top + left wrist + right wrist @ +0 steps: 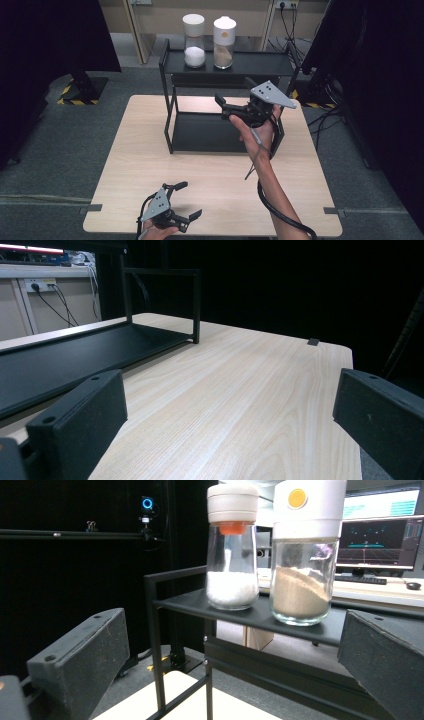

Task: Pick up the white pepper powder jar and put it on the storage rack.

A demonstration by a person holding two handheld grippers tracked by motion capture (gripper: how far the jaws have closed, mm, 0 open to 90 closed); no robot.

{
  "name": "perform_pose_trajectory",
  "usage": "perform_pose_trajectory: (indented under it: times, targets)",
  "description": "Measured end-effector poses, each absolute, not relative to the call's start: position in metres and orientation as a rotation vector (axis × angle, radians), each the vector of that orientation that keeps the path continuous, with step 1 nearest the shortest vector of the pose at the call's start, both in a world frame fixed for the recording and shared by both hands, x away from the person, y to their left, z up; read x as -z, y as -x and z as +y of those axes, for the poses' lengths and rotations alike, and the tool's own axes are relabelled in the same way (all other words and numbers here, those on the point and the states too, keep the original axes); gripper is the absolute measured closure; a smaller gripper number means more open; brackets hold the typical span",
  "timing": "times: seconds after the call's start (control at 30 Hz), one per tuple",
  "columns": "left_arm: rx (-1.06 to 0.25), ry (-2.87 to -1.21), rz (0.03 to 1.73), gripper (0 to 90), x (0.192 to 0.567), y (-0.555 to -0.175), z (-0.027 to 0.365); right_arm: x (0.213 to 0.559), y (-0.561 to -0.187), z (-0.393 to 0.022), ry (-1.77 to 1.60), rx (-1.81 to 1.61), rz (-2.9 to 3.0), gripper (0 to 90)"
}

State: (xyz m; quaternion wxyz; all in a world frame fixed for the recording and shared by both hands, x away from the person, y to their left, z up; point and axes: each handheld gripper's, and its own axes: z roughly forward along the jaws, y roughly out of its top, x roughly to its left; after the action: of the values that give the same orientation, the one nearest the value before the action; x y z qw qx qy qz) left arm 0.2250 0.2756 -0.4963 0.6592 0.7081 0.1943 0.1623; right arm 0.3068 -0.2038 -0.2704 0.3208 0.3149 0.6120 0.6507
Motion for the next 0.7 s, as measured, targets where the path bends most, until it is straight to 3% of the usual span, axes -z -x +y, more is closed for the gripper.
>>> perform_pose_trajectory:
  times: [0.7]
  targets:
    - [-0.376,-1.601,0.448,0.2,0.497,-0.224,0.275,0.327,-0.271,-0.215,-0.81,-1.732,1.635,0.4]
